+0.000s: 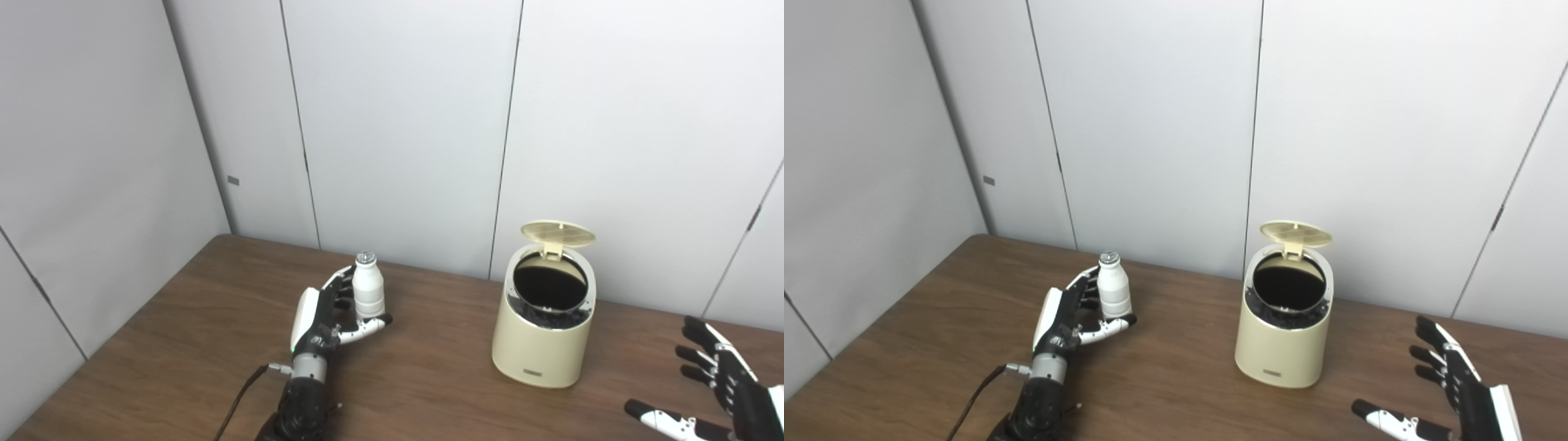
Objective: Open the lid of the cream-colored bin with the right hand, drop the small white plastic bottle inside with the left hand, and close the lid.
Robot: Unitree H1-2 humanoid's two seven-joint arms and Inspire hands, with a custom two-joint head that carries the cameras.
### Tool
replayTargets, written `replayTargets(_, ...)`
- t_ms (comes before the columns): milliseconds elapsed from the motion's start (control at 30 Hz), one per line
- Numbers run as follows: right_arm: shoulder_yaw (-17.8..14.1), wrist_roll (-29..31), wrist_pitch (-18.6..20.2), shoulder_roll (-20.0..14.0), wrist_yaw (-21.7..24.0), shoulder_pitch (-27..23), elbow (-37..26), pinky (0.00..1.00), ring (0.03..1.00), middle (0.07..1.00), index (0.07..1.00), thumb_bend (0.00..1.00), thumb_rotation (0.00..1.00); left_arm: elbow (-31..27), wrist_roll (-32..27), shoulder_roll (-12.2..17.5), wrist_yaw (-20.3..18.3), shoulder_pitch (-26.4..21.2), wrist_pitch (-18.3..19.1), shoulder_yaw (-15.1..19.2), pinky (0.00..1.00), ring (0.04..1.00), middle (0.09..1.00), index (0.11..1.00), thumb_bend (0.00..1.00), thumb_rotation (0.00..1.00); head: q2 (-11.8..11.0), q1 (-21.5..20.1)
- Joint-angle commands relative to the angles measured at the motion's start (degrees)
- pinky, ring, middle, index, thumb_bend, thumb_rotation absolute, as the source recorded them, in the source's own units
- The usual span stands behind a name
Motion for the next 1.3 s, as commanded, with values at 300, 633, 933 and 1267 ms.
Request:
replayTargets(300, 0.19, 0.04, -2.76, -0.27, -0.28, -1.18, -1.32, 0.76, 0.813, 0.875, 0.862, 0.74, 0.0, 6.4, 1.1, -1.26, 11.22, -6.02, -10.49, 2.02, 0.35, 0.425, 0.469, 0.51, 0.51, 0.0, 0.28, 0.02)
replayTargets(633, 0.37, -0.08, -3.4, -0.29, -0.47, -1.27, -0.52, 0.77, 0.815, 0.878, 0.866, 0.74, 0.0, 7.76, 1.56, -0.78, 12.24, -6.67, -11.94, 0.64, 0.35, 0.425, 0.475, 0.507, 0.5, 0.0, 0.17, -0.11)
replayTargets(933, 0.74, -1.01, -5.8, 0.09, -1.69, -1.65, 2.37, 0.75, 0.805, 0.865, 0.854, 0.75, 0.0, 4.98, 2.18, -0.85, 11.21, -5.67, -11.63, -1.2, 0.36, 0.43, 0.478, 0.505, 0.5, 0.0, -0.84, -3.38)
replayTargets(1267, 1.6, -2.62, -11.84, 1.22, -4.96, -2.86, 9.33, 0.72, 0.8, 0.858, 0.839, 0.8, 0.07, -5.08, -1.0, -3.04, 4.8, -5.63, -14.32, -3.47, 0.38, 0.432, 0.48, 0.505, 0.5, 0.0, -2.5, -9.41)
